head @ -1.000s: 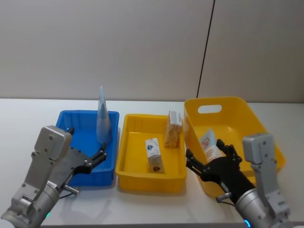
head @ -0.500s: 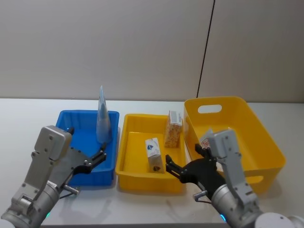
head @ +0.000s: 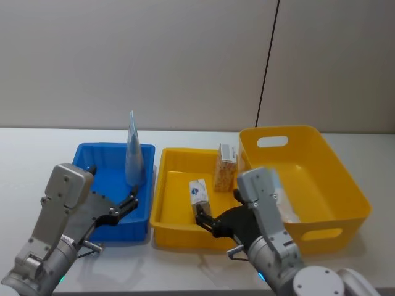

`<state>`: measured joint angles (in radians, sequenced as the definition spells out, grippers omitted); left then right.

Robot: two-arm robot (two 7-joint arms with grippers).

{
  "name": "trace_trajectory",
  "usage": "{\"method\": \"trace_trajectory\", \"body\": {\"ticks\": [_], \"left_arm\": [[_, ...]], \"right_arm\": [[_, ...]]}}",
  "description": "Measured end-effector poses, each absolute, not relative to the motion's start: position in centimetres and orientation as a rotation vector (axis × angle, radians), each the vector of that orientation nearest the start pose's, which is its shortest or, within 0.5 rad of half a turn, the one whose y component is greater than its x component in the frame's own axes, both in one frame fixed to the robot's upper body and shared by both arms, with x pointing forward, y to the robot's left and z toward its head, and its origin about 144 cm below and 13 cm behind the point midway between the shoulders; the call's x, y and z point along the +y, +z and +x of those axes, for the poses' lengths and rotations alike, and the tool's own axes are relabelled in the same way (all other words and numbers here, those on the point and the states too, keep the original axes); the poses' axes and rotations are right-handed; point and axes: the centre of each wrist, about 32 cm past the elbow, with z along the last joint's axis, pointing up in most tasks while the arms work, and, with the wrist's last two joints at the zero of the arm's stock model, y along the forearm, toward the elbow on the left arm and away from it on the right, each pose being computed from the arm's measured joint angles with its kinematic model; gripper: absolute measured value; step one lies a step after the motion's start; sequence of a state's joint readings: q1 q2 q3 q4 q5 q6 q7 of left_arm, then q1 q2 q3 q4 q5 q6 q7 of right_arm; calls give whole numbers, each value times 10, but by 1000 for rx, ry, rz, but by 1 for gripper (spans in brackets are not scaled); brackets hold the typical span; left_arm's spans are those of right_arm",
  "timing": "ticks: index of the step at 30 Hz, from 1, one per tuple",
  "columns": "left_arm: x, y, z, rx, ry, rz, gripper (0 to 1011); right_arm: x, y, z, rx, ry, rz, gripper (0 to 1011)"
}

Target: Bimanual collaborative sorting of washing and personal care products

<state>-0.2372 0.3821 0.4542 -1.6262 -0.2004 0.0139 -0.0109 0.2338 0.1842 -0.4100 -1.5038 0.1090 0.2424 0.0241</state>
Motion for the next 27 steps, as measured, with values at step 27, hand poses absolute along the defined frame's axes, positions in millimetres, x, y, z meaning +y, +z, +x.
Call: {"method": "trace_trajectory", "body": {"ticks": [27], "left_arm": [[198,1204,492,-268,1124,61,1001]], "right_arm": [[-117,1167,527,-49,-1237,-287,1002]]}}
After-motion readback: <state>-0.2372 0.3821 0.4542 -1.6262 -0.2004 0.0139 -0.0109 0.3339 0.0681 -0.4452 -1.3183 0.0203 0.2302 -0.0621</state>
